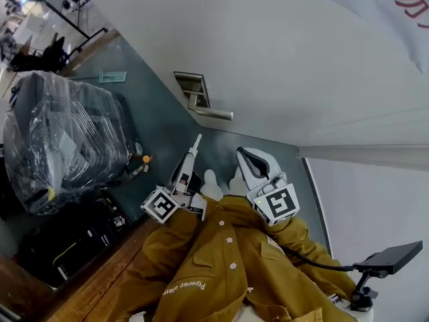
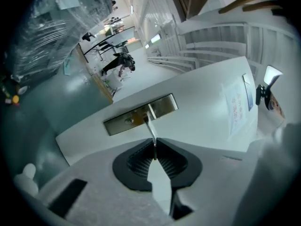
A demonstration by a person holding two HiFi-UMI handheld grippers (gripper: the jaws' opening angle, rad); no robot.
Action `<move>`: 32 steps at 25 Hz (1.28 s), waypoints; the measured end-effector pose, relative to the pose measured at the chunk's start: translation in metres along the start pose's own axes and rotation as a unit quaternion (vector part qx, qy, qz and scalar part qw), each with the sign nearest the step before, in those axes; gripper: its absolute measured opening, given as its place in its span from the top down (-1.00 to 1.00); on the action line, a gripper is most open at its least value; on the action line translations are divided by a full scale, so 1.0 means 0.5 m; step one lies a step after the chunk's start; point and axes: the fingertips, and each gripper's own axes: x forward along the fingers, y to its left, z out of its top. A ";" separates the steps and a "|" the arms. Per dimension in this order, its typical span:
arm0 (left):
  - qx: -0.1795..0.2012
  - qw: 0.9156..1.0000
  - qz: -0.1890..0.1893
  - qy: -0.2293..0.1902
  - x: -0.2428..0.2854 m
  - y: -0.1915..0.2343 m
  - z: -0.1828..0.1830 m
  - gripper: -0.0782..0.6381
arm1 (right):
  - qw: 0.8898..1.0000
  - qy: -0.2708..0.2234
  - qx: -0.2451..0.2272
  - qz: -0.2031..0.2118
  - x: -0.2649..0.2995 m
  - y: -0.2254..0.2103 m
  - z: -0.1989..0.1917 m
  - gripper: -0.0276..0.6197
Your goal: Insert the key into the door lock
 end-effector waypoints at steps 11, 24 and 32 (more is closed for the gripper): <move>-0.127 0.989 -0.009 -0.078 0.125 0.117 0.039 0.71 | 1.000 0.008 0.003 -0.018 0.004 -0.044 -0.017 0.90; -0.135 0.987 -0.006 -0.089 0.216 0.149 0.061 0.71 | 0.999 0.015 0.002 -0.028 0.004 -0.077 -0.037 0.90; -0.142 0.985 -0.004 -0.098 0.221 0.161 0.060 0.71 | 0.999 0.017 0.000 -0.032 -0.002 -0.083 -0.039 0.90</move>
